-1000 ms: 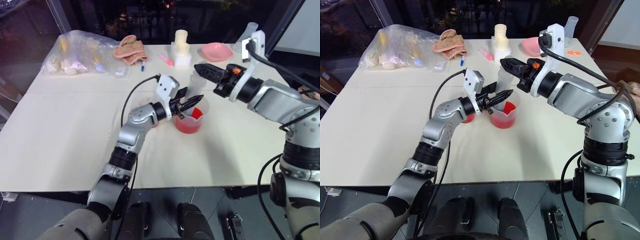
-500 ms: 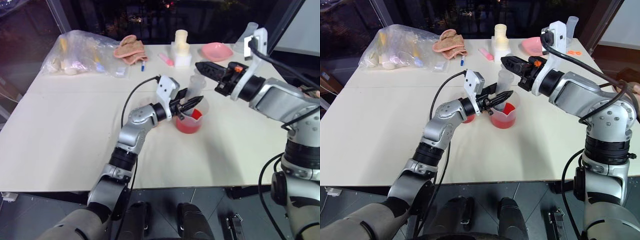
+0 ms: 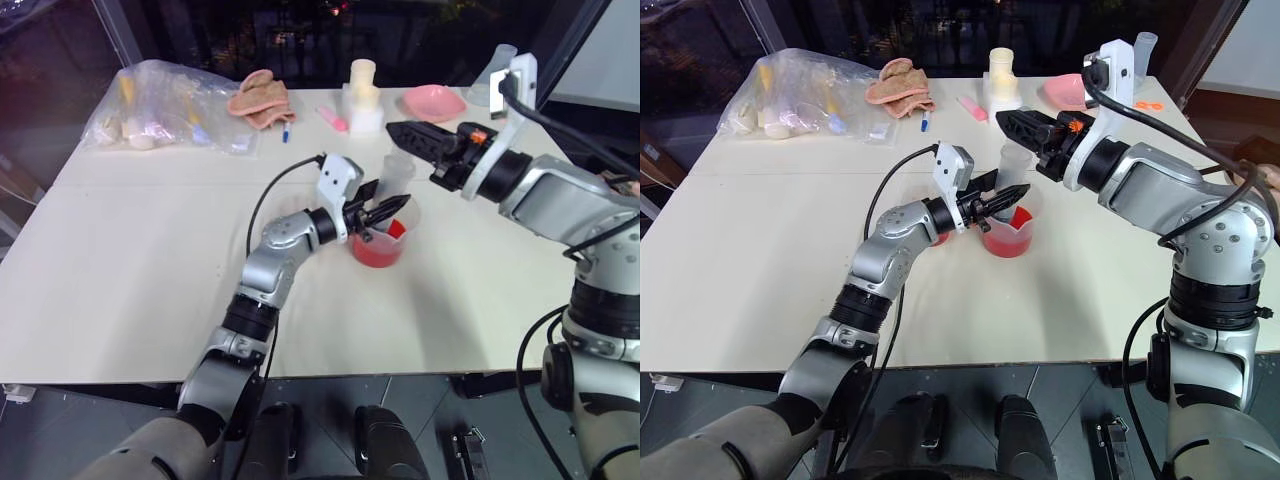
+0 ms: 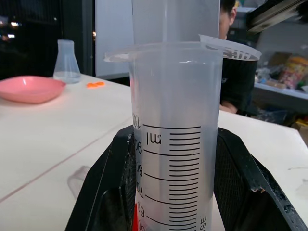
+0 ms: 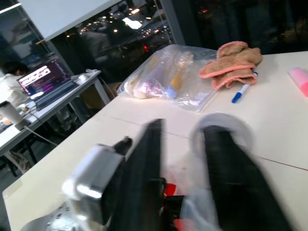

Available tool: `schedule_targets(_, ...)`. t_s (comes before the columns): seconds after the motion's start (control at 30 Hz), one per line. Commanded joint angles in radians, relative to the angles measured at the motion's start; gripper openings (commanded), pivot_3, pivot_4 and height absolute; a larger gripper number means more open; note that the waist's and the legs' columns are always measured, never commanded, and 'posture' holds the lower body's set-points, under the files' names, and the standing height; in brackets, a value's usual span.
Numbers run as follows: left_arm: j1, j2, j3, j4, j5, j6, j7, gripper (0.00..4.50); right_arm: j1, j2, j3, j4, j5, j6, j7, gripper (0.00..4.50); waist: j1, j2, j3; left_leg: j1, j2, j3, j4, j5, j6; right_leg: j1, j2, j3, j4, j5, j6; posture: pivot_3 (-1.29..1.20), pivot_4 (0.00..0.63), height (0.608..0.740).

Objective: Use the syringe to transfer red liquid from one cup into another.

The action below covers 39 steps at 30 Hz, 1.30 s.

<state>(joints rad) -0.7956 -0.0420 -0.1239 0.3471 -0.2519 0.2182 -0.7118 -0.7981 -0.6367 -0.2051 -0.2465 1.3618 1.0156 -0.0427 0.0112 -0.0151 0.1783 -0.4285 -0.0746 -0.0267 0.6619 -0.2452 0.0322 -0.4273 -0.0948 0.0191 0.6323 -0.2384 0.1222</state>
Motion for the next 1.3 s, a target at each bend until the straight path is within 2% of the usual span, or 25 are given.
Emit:
schedule_targets(0.03, -0.025, -0.014, 0.000, 0.000, -0.014, 0.008, -0.002, 1.61, -0.033, -0.006, -0.066, -0.046, 0.024, -0.037, -0.001, 3.38, 0.000, 0.000, 0.000, 0.000, 0.000, 0.000, 0.000, 0.000, 0.000, 0.000, 0.000, 0.000, 0.000, 0.000, 0.000, 0.00, 0.150, 0.740)
schedule_targets(0.1, -0.040, -0.017, 0.016, 0.007, -0.023, 0.008, 0.006, 1.61, -0.028, -0.013, -0.069, -0.047, 0.033, -0.031, -0.005, 4.33, 0.001, 0.000, 0.000, 0.000, 0.000, 0.000, 0.000, 0.000, 0.000, 0.000, 0.000, 0.000, 0.000, 0.000, 0.000, 0.00, 0.150, 0.740)
schedule_targets(0.43, -0.148, -0.028, 0.094, 0.059, -0.072, -0.004, 0.043, 1.61, 0.018, -0.093, -0.130, -0.072, 0.148, -0.001, -0.025, 4.33, 0.002, 0.000, 0.000, -0.001, 0.000, 0.000, 0.000, -0.001, 0.001, 0.000, 0.000, -0.001, -0.002, 0.000, 0.000, 0.00, 0.150, 0.740)
schedule_targets(0.67, -0.205, -0.045, 0.127, 0.090, -0.083, -0.018, 0.056, 1.61, 0.103, -0.201, -0.207, -0.128, 0.328, -0.018, -0.030, 4.33, 0.004, 0.000, 0.000, -0.002, 0.000, 0.000, 0.000, -0.001, 0.001, 0.000, 0.000, -0.001, -0.002, 0.000, 0.000, 0.00, 0.150, 0.740)
schedule_targets(0.87, -0.254, -0.041, 0.164, 0.037, -0.132, 0.013, 0.069, 1.61, 0.162, -0.254, -0.237, -0.156, 0.388, -0.071, -0.032, 4.33, 0.002, -0.001, 0.000, -0.003, 0.000, 0.000, 0.001, -0.001, 0.002, 0.000, -0.001, -0.001, -0.003, 0.000, 0.000, 0.00, 0.150, 0.740)
schedule_targets(1.1, -0.290, 0.041, 0.197, -0.131, -0.160, 0.045, 0.112, 1.61, 0.169, -0.228, -0.174, -0.135, 0.337, -0.118, -0.003, 4.33, -0.001, 0.000, 0.000, -0.003, 0.000, 0.000, 0.001, -0.001, 0.002, 0.000, 0.000, -0.001, -0.003, 0.000, 0.001, 0.00, 0.150, 0.740)
schedule_targets(1.3, -0.168, 0.153, 0.162, -0.308, -0.076, 0.020, 0.158, 1.61, 0.129, -0.195, -0.101, -0.097, 0.300, -0.116, 0.063, 4.33, 0.000, 0.000, 0.000, -0.003, 0.000, 0.000, 0.001, -0.001, 0.002, 0.000, 0.000, -0.001, -0.003, 0.000, 0.000, 0.00, 0.150, 0.740)
